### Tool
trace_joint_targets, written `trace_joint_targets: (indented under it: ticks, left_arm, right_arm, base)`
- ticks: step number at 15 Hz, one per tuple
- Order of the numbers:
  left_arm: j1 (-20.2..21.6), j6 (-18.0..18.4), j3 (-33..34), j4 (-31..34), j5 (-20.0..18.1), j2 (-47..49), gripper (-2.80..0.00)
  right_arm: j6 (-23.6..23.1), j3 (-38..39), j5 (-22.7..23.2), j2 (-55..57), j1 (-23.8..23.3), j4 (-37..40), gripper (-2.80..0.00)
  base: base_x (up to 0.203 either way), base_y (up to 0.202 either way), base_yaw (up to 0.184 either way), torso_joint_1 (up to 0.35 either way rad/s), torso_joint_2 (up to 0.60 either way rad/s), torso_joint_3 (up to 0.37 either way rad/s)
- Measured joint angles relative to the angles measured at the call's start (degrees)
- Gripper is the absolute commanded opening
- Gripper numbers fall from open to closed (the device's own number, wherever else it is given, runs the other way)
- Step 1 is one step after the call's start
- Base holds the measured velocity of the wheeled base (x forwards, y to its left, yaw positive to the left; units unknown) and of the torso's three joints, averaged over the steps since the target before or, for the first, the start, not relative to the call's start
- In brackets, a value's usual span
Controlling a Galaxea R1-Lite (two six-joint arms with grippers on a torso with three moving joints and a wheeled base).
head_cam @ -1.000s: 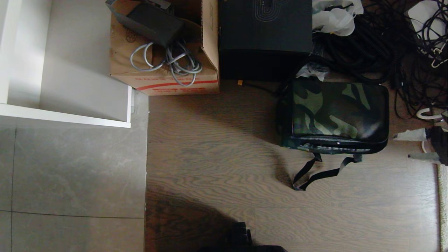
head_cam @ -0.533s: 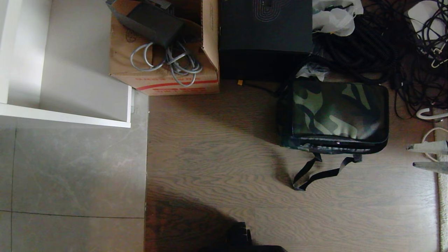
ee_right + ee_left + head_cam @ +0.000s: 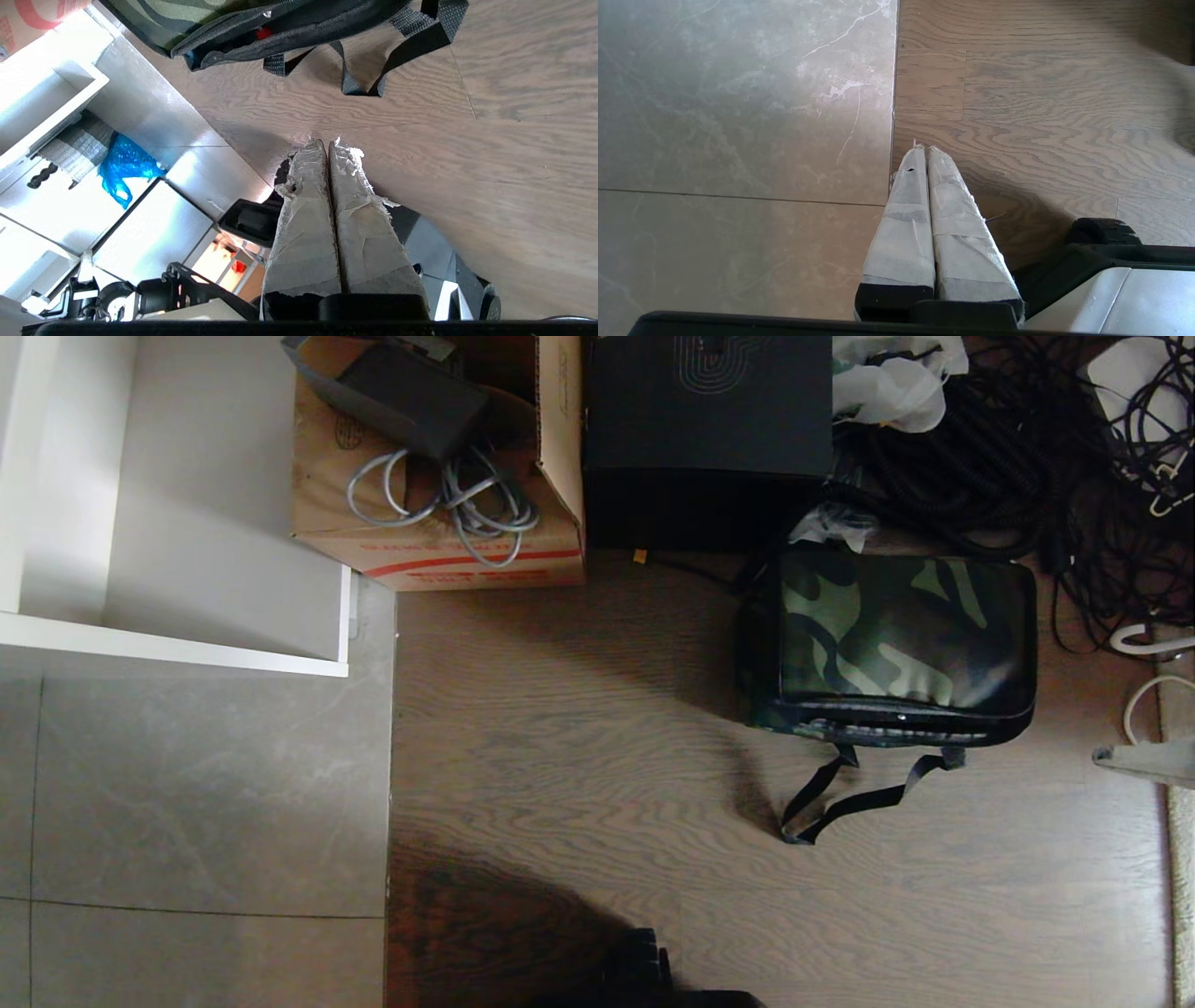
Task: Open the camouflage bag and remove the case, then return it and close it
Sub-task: Open the top of the storage box
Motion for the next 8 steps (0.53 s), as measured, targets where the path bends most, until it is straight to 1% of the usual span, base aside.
trace_joint_targets:
  ticks: [8]
  left_arm:
    - [0.0,0.0,0.0,0.0,0.0,0.0,-2.8]
  right_arm:
    - [0.1,0.7,0.1,0.0,0.6,-0.3,-2.8]
  base:
    - [0.0,0.0,0.0,0.0,0.0,0.0]
